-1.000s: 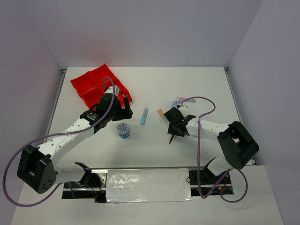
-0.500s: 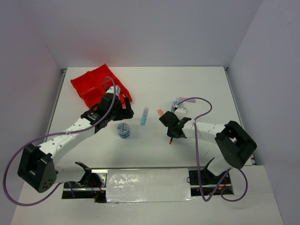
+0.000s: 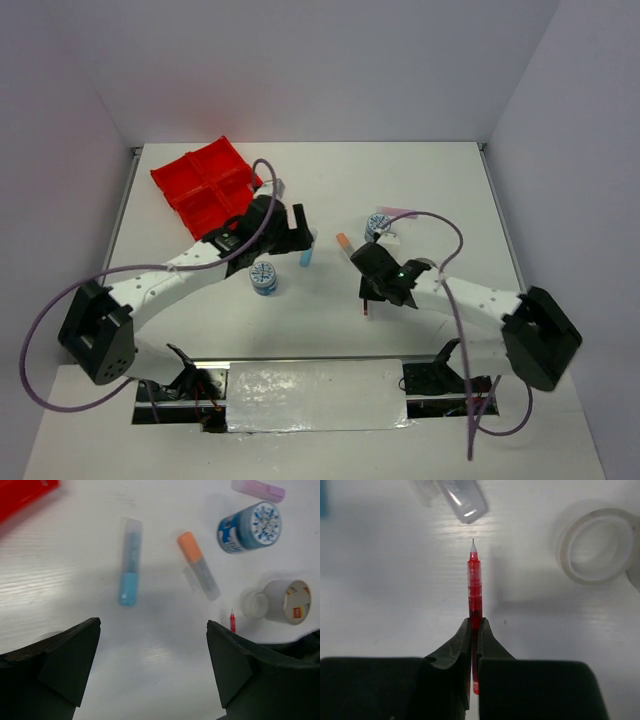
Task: Sort the stationery into containers
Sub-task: Pick up the pen from the center of the board, then close the pen cap on the pen.
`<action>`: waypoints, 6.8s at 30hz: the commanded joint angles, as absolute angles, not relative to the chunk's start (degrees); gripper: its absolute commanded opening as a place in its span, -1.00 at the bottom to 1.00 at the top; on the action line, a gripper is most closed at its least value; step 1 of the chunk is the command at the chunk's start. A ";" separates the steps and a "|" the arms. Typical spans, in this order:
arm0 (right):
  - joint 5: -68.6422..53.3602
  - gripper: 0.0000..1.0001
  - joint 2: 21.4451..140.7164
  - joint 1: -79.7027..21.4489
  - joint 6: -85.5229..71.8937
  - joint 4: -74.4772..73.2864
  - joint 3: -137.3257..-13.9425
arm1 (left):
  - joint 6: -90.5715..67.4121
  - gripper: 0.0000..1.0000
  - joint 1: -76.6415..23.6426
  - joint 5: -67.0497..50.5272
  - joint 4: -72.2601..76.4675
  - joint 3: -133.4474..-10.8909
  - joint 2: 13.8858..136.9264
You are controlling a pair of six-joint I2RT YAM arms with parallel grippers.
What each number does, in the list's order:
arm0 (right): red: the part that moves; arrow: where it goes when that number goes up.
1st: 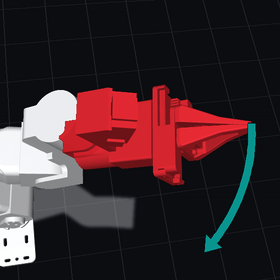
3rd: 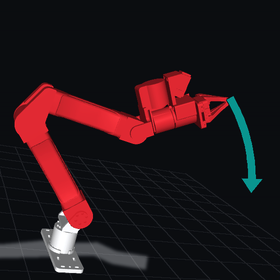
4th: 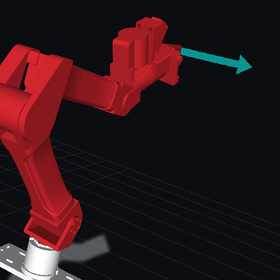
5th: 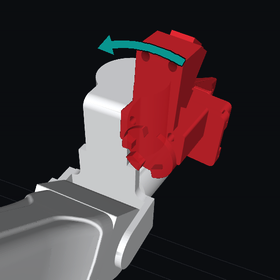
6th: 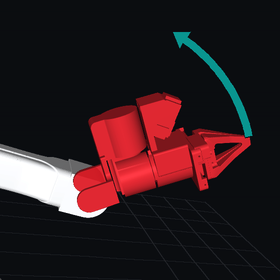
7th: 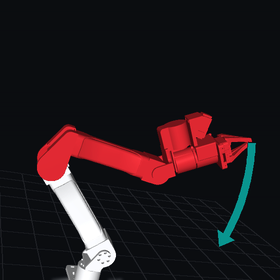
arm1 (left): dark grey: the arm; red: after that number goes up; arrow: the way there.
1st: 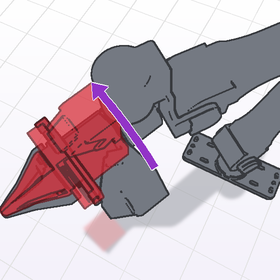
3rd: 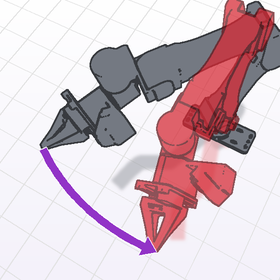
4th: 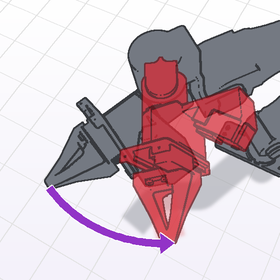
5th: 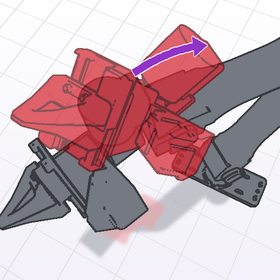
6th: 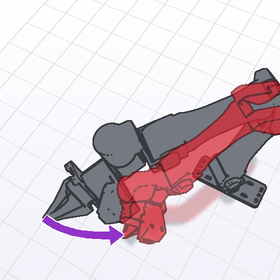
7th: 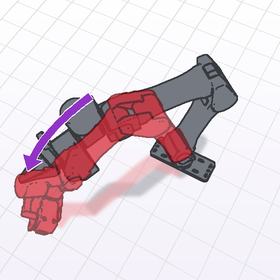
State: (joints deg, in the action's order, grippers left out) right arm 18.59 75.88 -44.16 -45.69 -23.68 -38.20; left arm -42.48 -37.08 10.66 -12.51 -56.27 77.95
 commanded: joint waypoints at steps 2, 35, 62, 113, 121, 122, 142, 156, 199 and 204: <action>22.31 -1.00 59.72 -45.44 -44.30 -31.87 -39.46 | -51.57 0.99 -43.75 17.13 -9.49 -63.54 86.98; 31.99 -1.00 42.10 -45.44 -36.47 -42.63 -45.62 | -69.26 0.13 -49.31 27.07 -32.07 -93.50 121.64; 30.85 -1.00 39.73 -45.35 -36.65 -41.05 -43.86 | -69.61 0.04 -51.33 30.41 -41.48 -103.62 129.37; 22.68 -1.00 38.85 -45.44 -35.07 -35.33 -42.80 | -43.59 -0.07 -45.61 16.52 -37.26 -90.44 127.18; 22.41 -1.00 37.71 -45.44 -35.07 -35.25 -42.19 | -43.07 -0.36 -45.53 14.77 -35.25 -87.72 127.09; 22.24 -1.00 37.62 -45.44 -34.98 -34.98 -42.10 | -42.28 -0.49 -45.61 12.85 -34.46 -86.67 127.09; 17.14 -1.00 38.14 -45.27 -33.58 -29.36 -38.67 | -41.75 -1.00 -45.62 14.94 -31.99 -81.30 119.88; 16.87 -1.00 38.32 -45.44 -33.49 -29.35 -38.50 | -40.87 -0.33 -47.55 19.16 -36.21 -83.32 122.96; 4.50 -1.00 40.69 -45.35 -31.55 2.67 -24.62 | -48.69 -1.00 -47.29 18.99 -20.94 -73.57 91.16; 0.88 -1.00 38.24 -48.24 -33.66 13.26 -20.22 | -50.97 -1.00 -47.29 16.70 -8.37 -63.31 78.68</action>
